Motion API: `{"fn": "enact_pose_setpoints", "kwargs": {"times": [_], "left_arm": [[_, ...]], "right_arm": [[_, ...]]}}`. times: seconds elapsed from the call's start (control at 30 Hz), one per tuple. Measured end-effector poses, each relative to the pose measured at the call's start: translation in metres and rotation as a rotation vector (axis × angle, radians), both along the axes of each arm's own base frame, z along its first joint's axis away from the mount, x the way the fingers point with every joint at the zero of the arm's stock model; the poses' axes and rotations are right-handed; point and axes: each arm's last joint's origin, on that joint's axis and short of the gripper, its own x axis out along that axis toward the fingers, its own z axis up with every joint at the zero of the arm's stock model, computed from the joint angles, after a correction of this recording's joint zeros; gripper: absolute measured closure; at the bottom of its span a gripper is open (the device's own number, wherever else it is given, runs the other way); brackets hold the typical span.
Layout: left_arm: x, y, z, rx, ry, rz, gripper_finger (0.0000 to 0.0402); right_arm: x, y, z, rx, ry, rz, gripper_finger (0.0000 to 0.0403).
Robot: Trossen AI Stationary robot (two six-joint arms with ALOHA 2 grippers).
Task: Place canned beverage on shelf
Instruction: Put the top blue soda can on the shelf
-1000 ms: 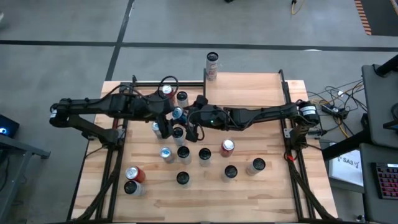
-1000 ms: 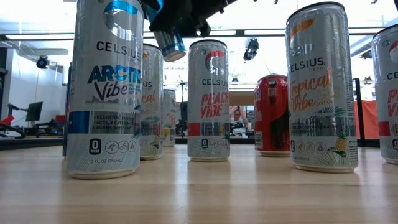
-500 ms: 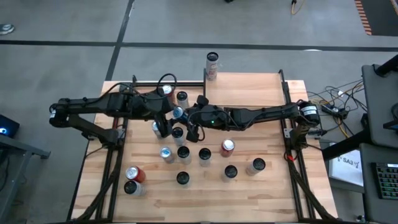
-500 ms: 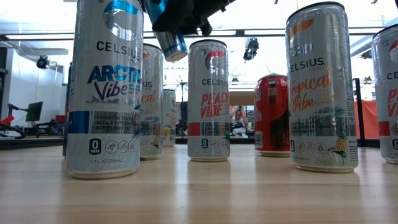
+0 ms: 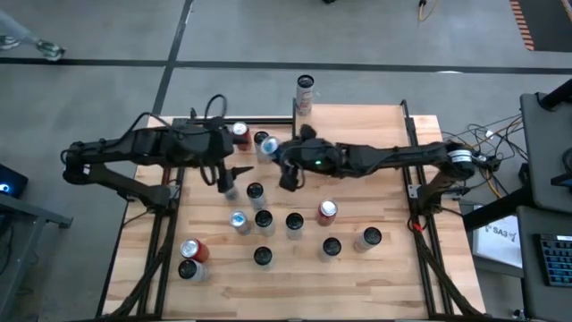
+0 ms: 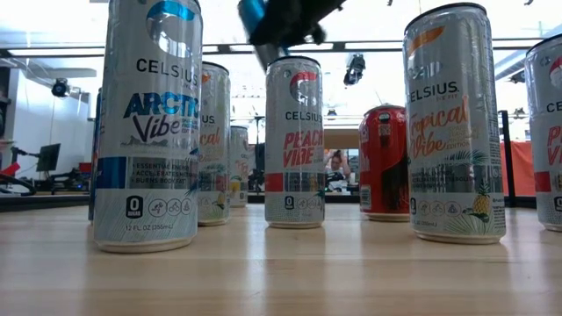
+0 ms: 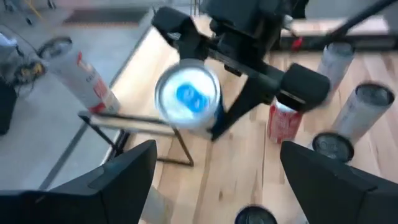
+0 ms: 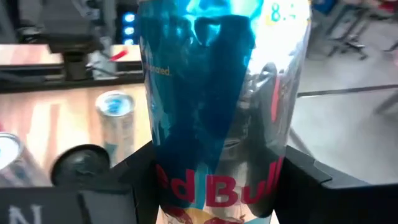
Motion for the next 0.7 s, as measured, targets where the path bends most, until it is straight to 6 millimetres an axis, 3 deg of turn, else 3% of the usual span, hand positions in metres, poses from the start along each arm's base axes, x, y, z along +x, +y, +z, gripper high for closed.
{"fn": "enact_pose_setpoints", "kwargs": {"times": [0.3, 0.47, 0.7], "left_arm": [[-0.013, 0.000, -0.040, 0.005, -0.183, -0.017, 0.0075], [-0.012, 0.000, -0.067, 0.002, -0.268, -0.019, 0.0075], [-0.011, 0.000, -0.080, 0.000, -0.324, -0.018, 0.0075]], "right_arm": [[-0.071, -0.009, -0.005, 0.028, -0.177, -0.093, 0.0190], [-0.109, -0.020, -0.026, 0.036, -0.305, -0.261, 0.0190], [-0.145, -0.035, -0.054, 0.044, -0.430, -0.454, 0.0190]]}}
